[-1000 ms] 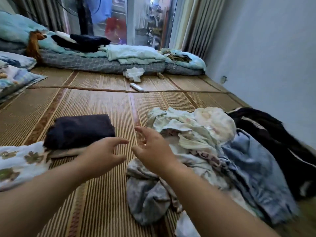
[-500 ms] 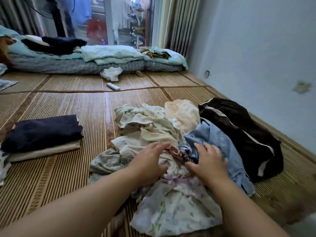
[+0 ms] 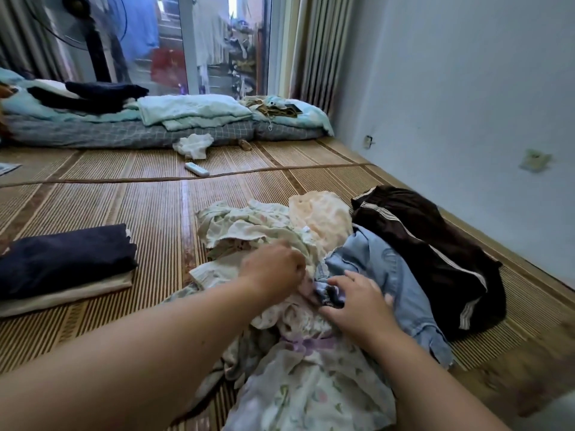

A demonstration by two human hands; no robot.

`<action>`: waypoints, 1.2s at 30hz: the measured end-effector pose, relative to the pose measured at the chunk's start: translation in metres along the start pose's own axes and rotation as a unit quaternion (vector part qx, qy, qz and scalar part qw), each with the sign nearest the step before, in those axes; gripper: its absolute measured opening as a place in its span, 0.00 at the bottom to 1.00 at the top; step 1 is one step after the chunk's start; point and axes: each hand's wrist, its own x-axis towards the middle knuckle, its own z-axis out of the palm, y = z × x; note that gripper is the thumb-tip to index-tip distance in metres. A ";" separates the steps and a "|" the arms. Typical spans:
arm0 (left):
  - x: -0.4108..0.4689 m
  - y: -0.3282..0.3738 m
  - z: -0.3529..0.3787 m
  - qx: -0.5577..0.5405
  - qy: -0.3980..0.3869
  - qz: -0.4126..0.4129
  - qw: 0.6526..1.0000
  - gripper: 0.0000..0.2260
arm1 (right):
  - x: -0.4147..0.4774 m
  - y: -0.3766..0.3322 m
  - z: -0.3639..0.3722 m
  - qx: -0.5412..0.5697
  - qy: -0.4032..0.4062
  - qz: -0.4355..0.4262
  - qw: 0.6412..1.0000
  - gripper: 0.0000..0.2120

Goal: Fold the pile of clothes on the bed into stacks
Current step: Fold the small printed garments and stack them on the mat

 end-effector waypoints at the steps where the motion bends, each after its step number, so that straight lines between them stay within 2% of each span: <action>1: 0.003 0.003 -0.014 -0.044 0.021 0.008 0.999 0.09 | -0.001 -0.008 -0.002 0.021 0.005 -0.016 1.000 0.28; 4: 0.006 0.011 -0.066 -0.154 0.092 0.013 0.984 0.06 | 0.002 -0.034 -0.011 0.078 0.052 -0.047 0.994 0.20; 7: 0.004 0.011 -0.122 -0.234 0.137 -0.009 0.962 0.10 | 0.008 -0.056 -0.034 0.167 0.102 -0.034 0.980 0.08; 10: -0.006 0.001 -0.172 -0.330 0.156 -0.024 0.931 0.10 | 0.011 -0.072 -0.073 0.262 0.144 -0.049 0.953 0.16; 12: -0.017 -0.007 -0.198 -0.343 0.183 -0.037 0.921 0.10 | 0.011 -0.086 -0.104 0.346 0.171 -0.053 0.921 0.11; 14: -0.028 -0.017 -0.220 -0.335 0.219 -0.056 0.914 0.10 | 0.007 -0.103 -0.136 0.446 0.186 -0.050 0.874 0.08; 16: -0.040 -0.025 -0.239 -0.331 0.230 -0.066 0.913 0.09 | 0.000 -0.120 -0.167 0.494 0.194 -0.059 0.845 0.11; 18: -0.054 -0.032 -0.257 -0.320 0.205 -0.042 0.924 0.08 | -0.012 -0.140 -0.195 0.512 0.197 -0.083 0.832 0.11; 21: -0.078 -0.041 -0.280 -0.234 0.145 -0.001 0.961 0.07 | -0.035 -0.171 -0.232 0.552 0.198 -0.138 0.798 0.12; 23: -0.095 -0.049 -0.289 -0.143 0.095 -0.013 0.985 0.08 | -0.048 -0.191 -0.248 0.536 0.202 -0.176 0.800 0.12; 25: -0.110 -0.061 -0.295 -0.065 0.092 -0.051 0.992 0.07 | -0.058 -0.206 -0.256 0.526 0.205 -0.196 0.802 0.11; 27: -0.128 -0.079 -0.301 -0.088 0.111 -0.077 0.987 0.08 | -0.065 -0.215 -0.253 0.525 0.202 -0.198 0.803 0.10; 29: -0.152 -0.096 -0.305 -0.246 0.104 -0.105 0.958 0.04 | -0.068 -0.221 -0.239 0.507 0.186 -0.185 0.821 0.08; 30: -0.164 -0.100 -0.305 -0.351 0.084 -0.113 0.926 0.02 | -0.068 -0.222 -0.228 0.489 0.172 -0.180 0.836 0.08; 32: -0.187 -0.106 -0.299 -0.541 0.035 -0.119 0.832 0.13 | -0.068 -0.230 -0.194 0.430 0.129 -0.179 0.876 0.07; 34: -0.206 -0.104 -0.284 -0.641 0.032 -0.123 0.757 0.18 | -0.074 -0.241 -0.147 0.384 0.061 -0.174 0.905 0.04; 36: -0.218 -0.094 -0.266 -0.671 0.056 -0.159 0.722 0.15 | -0.094 -0.251 -0.101 0.346 0.023 -0.181 0.920 0.09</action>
